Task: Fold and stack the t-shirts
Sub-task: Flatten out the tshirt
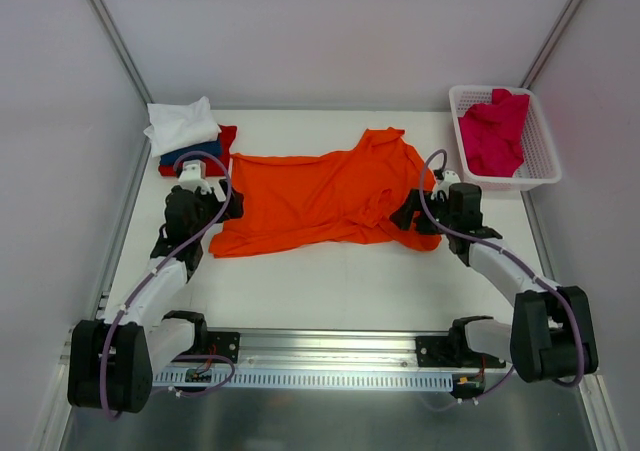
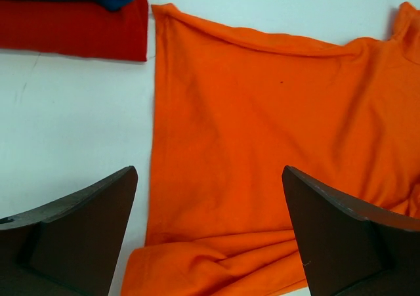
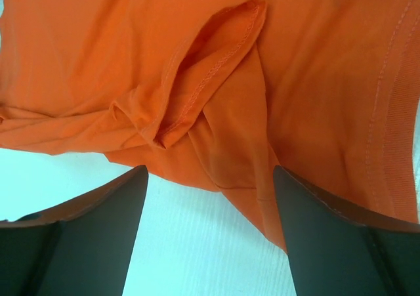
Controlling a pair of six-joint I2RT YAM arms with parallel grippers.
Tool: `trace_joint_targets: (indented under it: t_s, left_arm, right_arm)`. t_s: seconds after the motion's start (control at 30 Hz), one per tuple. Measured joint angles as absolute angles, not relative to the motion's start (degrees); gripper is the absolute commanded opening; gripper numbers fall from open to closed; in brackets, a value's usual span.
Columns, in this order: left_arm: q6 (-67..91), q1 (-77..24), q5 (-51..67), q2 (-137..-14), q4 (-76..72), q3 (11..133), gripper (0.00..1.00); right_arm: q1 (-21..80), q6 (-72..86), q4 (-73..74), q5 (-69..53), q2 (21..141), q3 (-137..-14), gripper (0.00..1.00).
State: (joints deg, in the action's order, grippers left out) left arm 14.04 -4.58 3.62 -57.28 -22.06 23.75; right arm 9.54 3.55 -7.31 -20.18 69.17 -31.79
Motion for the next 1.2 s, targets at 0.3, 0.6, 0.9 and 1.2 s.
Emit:
trace_joint_targets:
  t_s: [0.3, 0.6, 0.9, 1.2]
  left_arm:
    - [13.9, -4.6, -2.5, -59.9, -16.3, 27.4, 0.84]
    - [13.9, -4.6, -4.2, -60.3, -13.8, 28.3, 0.88]
    - [14.0, -4.4, -3.0, -61.4, -13.9, 28.3, 0.89]
    - [14.2, -2.9, -4.0, -61.0, -12.3, 28.3, 0.89]
  right_arm:
    - [10.6, 5.6, -10.5, -20.4, 77.5, -33.2, 0.69]
    - [12.6, 5.5, -11.3, -20.4, 80.5, -35.3, 0.69]
    - [12.6, 5.1, -11.2, -20.2, 80.5, -35.5, 0.69]
    - [12.8, 4.9, -11.2, -20.2, 81.9, -36.8, 0.66]
